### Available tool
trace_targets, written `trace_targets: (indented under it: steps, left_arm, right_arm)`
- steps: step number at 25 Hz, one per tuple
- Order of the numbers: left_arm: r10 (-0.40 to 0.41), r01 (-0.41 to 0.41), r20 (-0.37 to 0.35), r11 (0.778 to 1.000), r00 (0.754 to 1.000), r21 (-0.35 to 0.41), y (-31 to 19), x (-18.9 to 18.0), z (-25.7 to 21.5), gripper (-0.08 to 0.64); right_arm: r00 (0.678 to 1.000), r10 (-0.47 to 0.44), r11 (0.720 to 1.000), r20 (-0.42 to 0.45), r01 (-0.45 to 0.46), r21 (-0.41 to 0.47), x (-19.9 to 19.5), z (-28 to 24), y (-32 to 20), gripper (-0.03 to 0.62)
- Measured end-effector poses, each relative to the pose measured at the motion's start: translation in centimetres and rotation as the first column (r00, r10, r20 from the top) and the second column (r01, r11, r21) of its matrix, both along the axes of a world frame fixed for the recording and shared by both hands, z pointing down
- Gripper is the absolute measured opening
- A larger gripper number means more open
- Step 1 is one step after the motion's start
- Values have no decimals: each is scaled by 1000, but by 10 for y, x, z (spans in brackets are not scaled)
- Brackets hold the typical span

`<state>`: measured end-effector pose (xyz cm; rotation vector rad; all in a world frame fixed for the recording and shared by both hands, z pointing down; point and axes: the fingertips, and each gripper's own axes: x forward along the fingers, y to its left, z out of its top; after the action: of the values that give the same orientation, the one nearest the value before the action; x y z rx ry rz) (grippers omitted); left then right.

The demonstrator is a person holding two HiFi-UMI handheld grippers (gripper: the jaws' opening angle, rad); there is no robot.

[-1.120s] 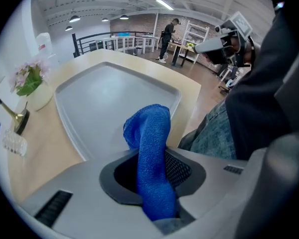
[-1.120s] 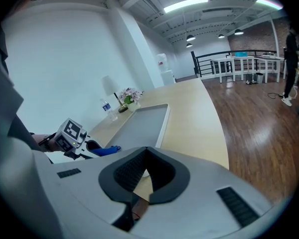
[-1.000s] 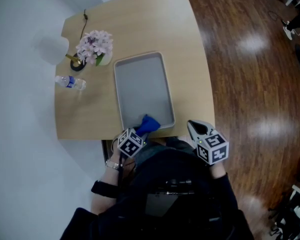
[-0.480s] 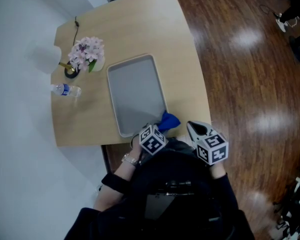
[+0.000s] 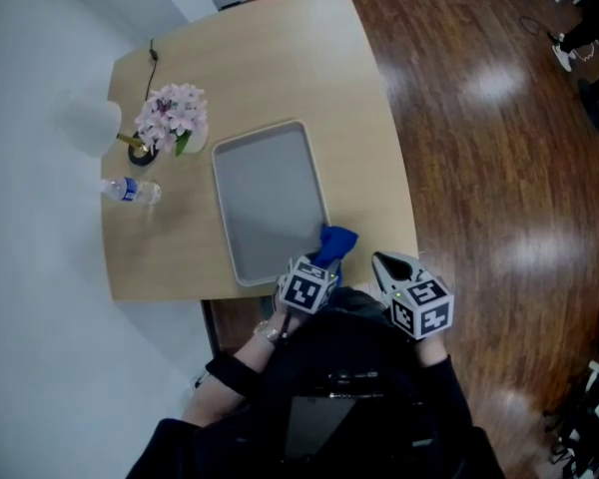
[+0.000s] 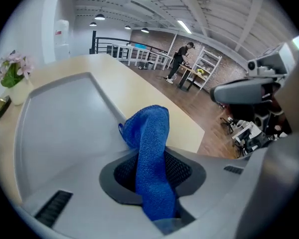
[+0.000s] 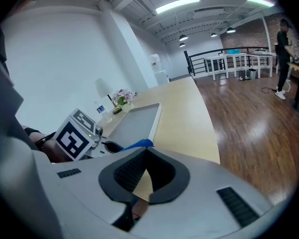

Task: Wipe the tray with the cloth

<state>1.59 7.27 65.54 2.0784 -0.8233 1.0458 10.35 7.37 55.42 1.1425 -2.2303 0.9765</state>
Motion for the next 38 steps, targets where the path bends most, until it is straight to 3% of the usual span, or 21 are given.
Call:
trace_targets:
  steps: [12,28,38]
  left_arm:
    - [-32,32,20,999,999,3,-42,0,10,115]
    - [-121,116,90,991,989,67,-232,-25,10,118]
    - [-141,135,68,987,988,85,-289,-29,10,124]
  right_arm:
    - [1000,0,1000,6,0,-30,5,10,-32,5]
    - [1000,-4,998,30,6,-59,-2,20,-83,5]
    - [999,19,998,31,-17,-65,-6,19,-99,5]
